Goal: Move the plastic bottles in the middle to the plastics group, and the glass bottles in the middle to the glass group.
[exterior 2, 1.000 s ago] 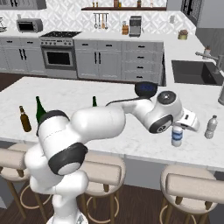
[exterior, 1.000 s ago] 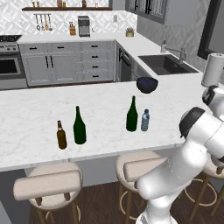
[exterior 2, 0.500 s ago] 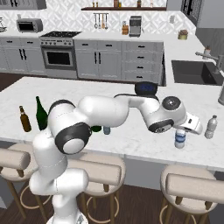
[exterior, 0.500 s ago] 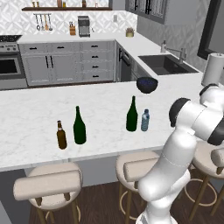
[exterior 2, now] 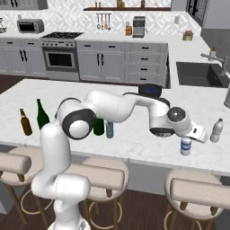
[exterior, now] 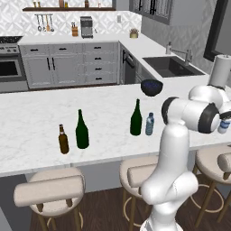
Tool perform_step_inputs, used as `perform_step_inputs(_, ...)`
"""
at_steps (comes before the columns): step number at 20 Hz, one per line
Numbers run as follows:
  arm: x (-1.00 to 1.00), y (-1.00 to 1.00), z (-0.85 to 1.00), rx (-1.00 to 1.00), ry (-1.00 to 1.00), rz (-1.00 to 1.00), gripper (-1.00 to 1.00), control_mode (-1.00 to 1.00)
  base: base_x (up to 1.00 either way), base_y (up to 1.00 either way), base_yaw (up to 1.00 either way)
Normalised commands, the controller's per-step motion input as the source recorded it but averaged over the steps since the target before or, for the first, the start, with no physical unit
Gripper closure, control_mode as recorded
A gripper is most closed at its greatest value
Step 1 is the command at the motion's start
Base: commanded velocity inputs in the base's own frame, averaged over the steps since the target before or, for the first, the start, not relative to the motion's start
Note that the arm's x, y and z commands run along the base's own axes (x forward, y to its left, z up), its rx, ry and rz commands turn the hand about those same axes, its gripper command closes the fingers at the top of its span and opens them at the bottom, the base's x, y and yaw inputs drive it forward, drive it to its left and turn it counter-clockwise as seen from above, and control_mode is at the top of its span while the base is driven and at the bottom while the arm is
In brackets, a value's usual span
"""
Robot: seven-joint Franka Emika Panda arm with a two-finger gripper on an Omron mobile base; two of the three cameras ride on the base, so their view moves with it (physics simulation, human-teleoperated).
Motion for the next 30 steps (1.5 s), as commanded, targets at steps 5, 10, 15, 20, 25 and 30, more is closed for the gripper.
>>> perform_step_inputs(5, 0.22, -0.22, -0.14, 0.0, 0.0, 0.0, 1.0, -1.0, 0.0, 0.0, 0.0)
perform_step_inputs(10, 0.28, -0.11, -0.1, 0.0, 0.0, 0.0, 1.0, -1.0, 0.0, 0.0, 0.0)
perform_step_inputs(15, 0.33, -0.07, -0.09, 0.0, -0.02, 0.0, 1.0, -1.0, 0.0, 0.0, 0.0)
perform_step_inputs(20, 0.34, -0.06, -0.12, 0.0, -0.01, 0.0, 1.0, -1.0, 0.0, 0.0, 0.0)
perform_step_inputs(25, 0.35, -0.07, -0.26, -0.03, 0.0, 0.0, 1.0, -1.0, 0.0, 0.0, 0.0)
perform_step_inputs(30, 0.39, -0.04, -0.3, -0.02, 0.0, 0.0, 1.0, -1.0, 0.0, 0.0, 0.0)
